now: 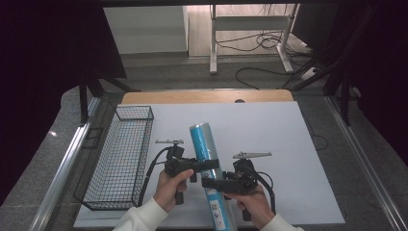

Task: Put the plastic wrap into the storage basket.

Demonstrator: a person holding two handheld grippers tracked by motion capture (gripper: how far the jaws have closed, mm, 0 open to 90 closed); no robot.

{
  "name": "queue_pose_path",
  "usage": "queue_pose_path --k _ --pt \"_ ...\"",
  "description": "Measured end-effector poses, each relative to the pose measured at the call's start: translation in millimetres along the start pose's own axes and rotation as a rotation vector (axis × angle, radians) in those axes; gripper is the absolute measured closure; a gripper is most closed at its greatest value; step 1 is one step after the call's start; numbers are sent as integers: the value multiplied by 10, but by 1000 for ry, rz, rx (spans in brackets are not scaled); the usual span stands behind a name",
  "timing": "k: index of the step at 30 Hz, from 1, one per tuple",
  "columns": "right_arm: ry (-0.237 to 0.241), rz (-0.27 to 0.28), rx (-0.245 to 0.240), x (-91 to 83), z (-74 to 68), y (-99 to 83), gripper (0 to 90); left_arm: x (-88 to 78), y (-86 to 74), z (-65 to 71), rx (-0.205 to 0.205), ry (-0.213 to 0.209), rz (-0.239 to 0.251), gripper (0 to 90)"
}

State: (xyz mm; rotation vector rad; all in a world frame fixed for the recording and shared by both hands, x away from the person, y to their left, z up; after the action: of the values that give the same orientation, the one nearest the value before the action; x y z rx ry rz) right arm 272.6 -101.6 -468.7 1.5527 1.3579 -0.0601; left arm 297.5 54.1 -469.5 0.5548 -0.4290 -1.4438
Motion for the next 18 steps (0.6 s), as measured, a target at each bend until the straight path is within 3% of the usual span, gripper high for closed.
queue_pose_path --k 5,10,14,18 --pt "-19 10 -7 6 -14 14 322 -13 13 -18 -36 -17 2 275" --pt "-3 12 17 7 -4 23 322 -3 6 -15 -41 -31 -3 236" --pt "-5 30 12 -8 5 44 323 31 -29 -32 -58 -47 -39 195" --pt "-12 30 2 -18 6 44 323 17 -37 -50 -70 -77 -28 283"
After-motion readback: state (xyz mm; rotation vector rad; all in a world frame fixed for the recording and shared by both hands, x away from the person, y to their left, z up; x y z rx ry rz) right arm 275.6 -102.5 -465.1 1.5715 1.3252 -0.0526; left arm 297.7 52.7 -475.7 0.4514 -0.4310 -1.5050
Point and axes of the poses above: each handheld gripper's, and its own axes: x roughly forward along the jaws, y roughly out of its top, z roughly to its right, the point moved 4 cm from there along x, roughly forward along the jaws, and after that the axes turned 13 degrees about -y, right-handed, at the moved point
